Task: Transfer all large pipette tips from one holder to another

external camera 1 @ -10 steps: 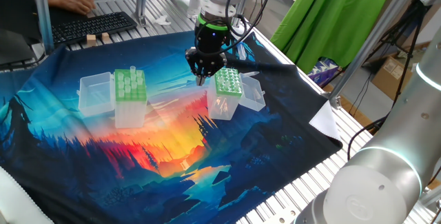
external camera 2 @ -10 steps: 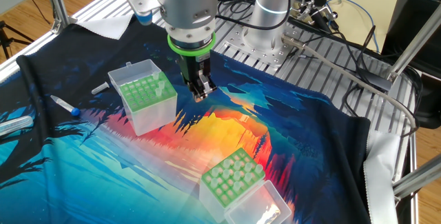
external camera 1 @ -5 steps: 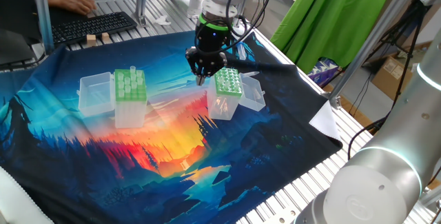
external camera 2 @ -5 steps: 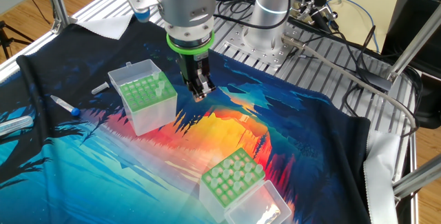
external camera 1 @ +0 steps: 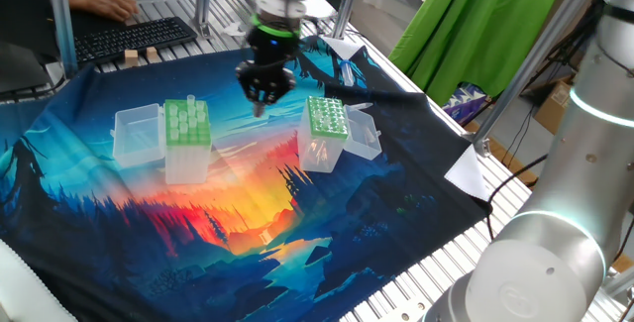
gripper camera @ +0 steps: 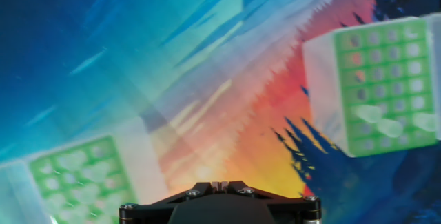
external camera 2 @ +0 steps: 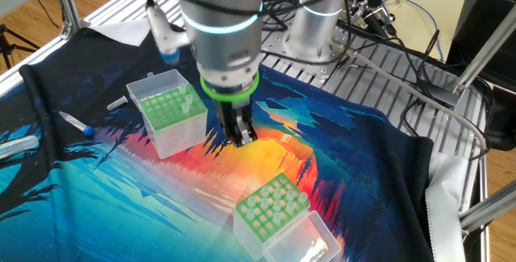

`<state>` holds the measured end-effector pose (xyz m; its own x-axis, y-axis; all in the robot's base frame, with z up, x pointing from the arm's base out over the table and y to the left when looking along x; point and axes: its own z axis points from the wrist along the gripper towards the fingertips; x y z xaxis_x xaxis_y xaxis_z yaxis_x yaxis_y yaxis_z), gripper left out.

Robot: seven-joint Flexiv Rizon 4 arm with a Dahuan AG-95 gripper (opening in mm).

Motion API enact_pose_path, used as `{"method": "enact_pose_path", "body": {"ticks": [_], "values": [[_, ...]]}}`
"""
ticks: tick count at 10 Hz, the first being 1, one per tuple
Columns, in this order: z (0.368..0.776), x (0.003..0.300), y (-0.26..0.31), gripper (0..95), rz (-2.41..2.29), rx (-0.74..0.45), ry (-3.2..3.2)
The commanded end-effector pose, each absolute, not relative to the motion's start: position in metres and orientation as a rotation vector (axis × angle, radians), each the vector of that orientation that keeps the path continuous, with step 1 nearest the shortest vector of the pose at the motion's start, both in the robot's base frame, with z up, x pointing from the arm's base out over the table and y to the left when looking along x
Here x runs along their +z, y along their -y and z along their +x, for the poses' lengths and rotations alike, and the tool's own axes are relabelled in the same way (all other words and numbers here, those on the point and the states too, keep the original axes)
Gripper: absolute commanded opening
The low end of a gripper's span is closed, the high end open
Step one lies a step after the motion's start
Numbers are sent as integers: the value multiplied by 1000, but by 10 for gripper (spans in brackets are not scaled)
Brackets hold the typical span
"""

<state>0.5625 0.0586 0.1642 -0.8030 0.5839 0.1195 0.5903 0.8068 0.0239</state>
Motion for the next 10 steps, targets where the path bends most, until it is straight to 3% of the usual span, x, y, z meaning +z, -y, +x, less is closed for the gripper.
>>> {"method": "enact_pose_path", "body": {"ticks": [1, 2, 10], "values": [[571, 165, -69, 0, -991, -89, 2870], [578, 164, -77, 190, -1016, -88, 2859], [606, 161, -105, 190, -1055, -81, 2852]]}}
